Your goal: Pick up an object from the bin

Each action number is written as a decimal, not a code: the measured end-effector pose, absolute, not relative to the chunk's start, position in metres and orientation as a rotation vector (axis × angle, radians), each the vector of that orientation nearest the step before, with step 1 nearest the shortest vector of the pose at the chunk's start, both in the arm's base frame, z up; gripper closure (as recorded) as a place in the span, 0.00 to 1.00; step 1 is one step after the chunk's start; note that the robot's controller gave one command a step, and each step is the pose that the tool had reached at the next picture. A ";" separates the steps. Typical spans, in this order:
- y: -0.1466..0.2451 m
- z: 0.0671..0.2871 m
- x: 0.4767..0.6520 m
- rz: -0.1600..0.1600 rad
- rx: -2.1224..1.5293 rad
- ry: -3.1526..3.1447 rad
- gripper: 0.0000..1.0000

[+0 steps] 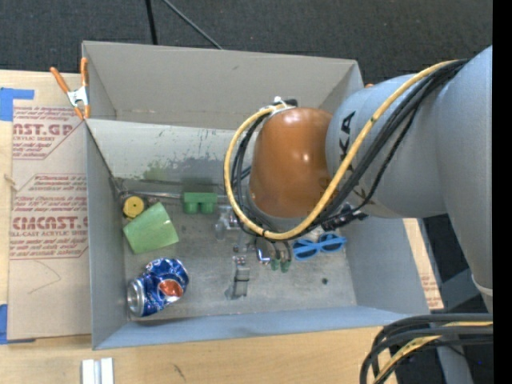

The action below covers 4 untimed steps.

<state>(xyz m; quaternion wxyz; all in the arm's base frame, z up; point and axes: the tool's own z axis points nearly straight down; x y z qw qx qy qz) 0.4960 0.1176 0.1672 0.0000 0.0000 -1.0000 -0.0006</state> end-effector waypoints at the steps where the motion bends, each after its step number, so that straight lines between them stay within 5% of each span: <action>1: 0.167 0.066 0.488 -0.002 0.033 -3.139 0.00; 2: 0.165 0.069 0.489 -0.002 0.028 -3.141 1.00; 3: 0.208 0.245 0.508 -0.008 0.094 -3.150 1.00; 4: 0.207 0.240 0.506 -0.002 0.092 -3.142 0.00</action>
Offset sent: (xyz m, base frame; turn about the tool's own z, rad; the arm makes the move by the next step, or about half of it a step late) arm -0.0061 0.0470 -0.0972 -0.0173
